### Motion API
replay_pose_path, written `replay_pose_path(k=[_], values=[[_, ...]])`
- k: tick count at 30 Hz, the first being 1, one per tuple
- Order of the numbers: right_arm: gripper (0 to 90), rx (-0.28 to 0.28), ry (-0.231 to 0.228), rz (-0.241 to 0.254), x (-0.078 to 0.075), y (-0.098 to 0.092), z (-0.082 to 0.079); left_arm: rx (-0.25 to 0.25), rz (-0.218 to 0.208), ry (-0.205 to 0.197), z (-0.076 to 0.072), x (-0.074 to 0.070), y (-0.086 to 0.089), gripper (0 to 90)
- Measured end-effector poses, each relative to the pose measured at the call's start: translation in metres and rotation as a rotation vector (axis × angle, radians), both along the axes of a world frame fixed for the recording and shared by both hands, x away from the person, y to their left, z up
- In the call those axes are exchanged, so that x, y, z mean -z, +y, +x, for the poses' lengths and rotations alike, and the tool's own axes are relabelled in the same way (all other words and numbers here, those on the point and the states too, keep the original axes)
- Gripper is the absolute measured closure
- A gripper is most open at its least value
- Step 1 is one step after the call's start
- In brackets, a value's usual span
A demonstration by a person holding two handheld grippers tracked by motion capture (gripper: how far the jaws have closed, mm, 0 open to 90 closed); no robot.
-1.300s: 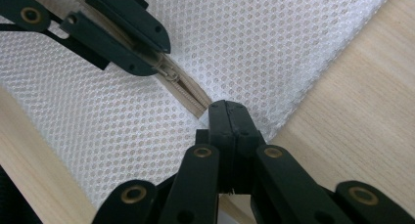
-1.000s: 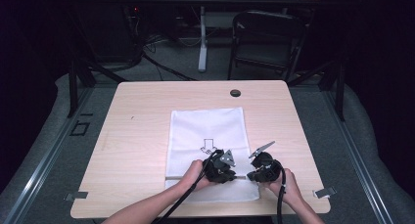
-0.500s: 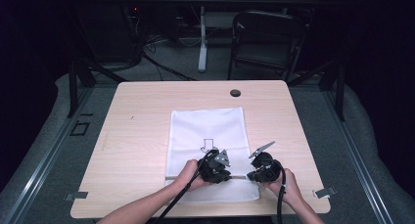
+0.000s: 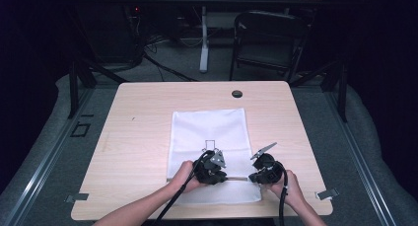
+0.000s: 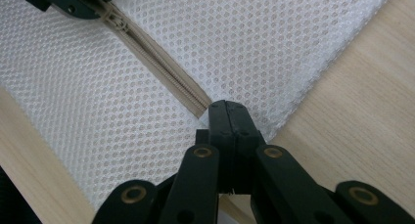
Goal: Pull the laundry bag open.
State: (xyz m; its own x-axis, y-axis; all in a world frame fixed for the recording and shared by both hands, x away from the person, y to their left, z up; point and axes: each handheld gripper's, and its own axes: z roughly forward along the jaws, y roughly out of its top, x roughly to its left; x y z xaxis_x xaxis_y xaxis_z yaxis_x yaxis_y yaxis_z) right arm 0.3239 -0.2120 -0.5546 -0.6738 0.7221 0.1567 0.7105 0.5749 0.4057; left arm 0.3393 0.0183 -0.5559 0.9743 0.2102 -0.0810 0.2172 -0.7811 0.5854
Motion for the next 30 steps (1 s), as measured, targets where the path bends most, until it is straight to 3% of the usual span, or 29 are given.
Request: replay_pose_path(k=[20, 26, 30], values=[[90.0, -0.002, -0.003, 0.002, 0.000, -0.001, 0.000, -0.015, 0.026, 0.019, 0.000, -0.001, 0.020, 81.3], [90.0, 0.002, -0.001, -0.002, 0.000, -0.001, 0.000, -0.017, 0.032, 0.006, -0.001, -0.002, 0.025, 81.3], [90.0, -0.001, -0.007, -0.010, 0.000, 0.000, 0.000, -0.038, 0.027, 0.018, 0.000, -0.003, 0.038, 81.3]])
